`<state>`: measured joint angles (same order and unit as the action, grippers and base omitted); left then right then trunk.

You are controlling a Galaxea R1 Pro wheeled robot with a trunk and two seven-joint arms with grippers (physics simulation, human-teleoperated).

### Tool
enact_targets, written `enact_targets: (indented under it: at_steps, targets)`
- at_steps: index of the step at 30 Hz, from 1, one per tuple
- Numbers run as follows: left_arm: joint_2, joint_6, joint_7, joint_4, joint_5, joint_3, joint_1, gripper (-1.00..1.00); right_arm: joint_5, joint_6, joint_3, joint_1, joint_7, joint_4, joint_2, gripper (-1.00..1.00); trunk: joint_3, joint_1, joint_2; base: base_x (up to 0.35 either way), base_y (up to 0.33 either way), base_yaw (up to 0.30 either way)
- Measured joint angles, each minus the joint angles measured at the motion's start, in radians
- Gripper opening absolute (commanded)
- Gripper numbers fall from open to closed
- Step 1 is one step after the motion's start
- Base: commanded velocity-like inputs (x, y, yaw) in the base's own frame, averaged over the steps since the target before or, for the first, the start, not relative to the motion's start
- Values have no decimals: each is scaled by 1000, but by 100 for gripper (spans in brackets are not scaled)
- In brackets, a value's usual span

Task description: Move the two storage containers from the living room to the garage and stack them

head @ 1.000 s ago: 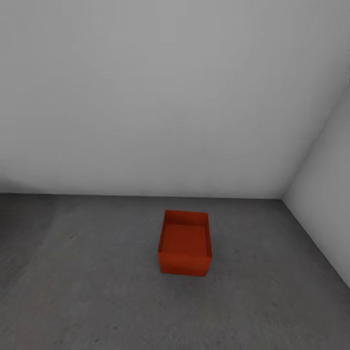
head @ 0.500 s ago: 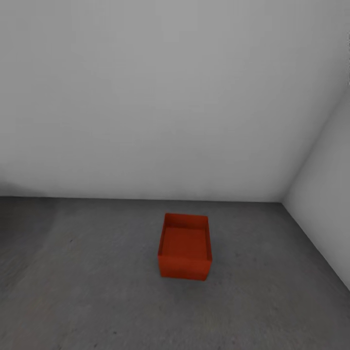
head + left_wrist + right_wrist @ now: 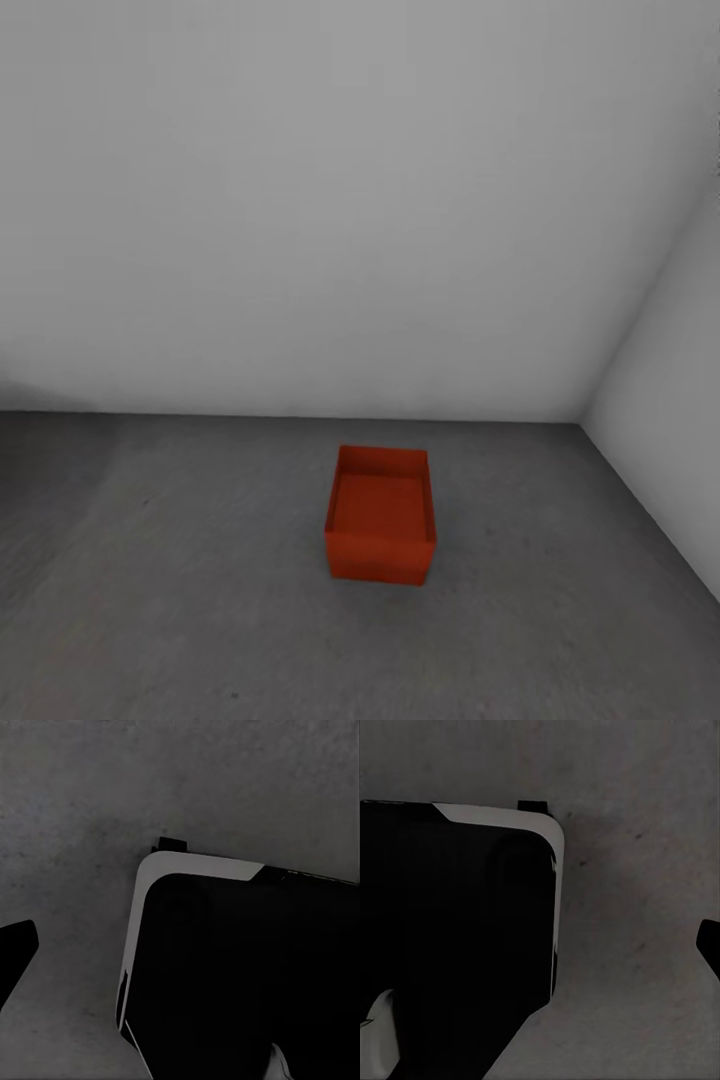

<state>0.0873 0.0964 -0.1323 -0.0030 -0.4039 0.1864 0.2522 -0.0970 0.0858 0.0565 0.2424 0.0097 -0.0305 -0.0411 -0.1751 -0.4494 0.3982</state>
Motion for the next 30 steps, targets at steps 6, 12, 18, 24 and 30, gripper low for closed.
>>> enact_targets:
  at_steps: [6,12,18,24,30]
  targets:
    - [0,0,0,0,0,0,0,100,0,1,0,0,0,0,0,100,10,0,0,0,0,0]
    - [0,0,0,0,0,0,0,100,0,1,0,0,0,0,0,100,19,0,0,0,0,0]
    - [0,0,0,0,0,0,0,100,0,0,0,0,0,0,0,100,29,0,0,0,0,0]
    - [0,0,0,0,0,0,0,100,0,0,0,0,0,0,0,100,38,0,0,0,0,0]
    - [0,0,0,0,0,0,0,100,0,0,0,0,0,0,0,100,48,0,0,0,0,0]
